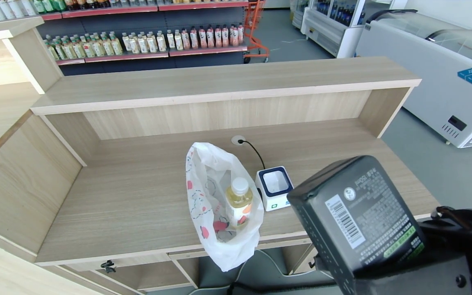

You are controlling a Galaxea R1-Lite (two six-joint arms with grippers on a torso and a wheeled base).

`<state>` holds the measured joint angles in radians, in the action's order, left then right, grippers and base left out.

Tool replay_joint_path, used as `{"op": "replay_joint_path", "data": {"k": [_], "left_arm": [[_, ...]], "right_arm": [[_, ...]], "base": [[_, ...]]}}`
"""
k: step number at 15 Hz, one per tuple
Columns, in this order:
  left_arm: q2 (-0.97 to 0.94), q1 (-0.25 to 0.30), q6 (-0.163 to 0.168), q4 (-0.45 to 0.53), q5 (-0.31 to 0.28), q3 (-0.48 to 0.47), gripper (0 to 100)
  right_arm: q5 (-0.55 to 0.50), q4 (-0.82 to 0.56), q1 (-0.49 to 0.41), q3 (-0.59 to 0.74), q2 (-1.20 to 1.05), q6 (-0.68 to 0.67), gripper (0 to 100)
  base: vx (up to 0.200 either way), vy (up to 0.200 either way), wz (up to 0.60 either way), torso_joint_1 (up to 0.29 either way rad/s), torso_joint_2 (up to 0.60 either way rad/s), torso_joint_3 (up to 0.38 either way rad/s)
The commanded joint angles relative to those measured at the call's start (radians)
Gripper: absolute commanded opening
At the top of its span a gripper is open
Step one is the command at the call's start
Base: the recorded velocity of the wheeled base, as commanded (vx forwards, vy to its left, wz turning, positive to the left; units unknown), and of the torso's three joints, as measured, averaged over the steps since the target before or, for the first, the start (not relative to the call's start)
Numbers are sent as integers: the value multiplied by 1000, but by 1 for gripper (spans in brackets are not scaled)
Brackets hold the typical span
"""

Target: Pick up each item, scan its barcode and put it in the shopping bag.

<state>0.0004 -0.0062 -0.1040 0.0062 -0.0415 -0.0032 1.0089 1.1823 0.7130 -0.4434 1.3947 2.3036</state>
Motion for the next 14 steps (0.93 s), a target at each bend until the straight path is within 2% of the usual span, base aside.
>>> {"op": "replay_joint_path", "data": {"k": [1, 10, 11, 12, 13, 14], "left_arm": [[0, 0, 0, 0, 0, 0, 100], [0, 0, 0, 0, 0, 0, 100], [0, 0, 0, 0, 0, 0, 100], [0, 0, 0, 0, 0, 0, 100], [0, 0, 0, 0, 0, 0, 100], [0, 0, 0, 0, 0, 0, 100]], "right_arm": [[2, -10, 0, -1, -8, 3, 0], [11, -12, 16, -6, -8, -29, 0], [-6, -26, -10, -11, 1, -90, 0], [-75, -109, -101, -21, 18, -254, 0], [-130, -170, -147, -23, 18, -343, 0], [-320, -374, -313, -26, -46, -716, 0]], "base": [[0, 0, 0, 0, 0, 0], [0, 0, 0, 0, 0, 0], [0, 0, 0, 0, 0, 0], [0, 0, 0, 0, 0, 0], [0, 0, 0, 0, 0, 0], [0, 0, 0, 0, 0, 0]]}}
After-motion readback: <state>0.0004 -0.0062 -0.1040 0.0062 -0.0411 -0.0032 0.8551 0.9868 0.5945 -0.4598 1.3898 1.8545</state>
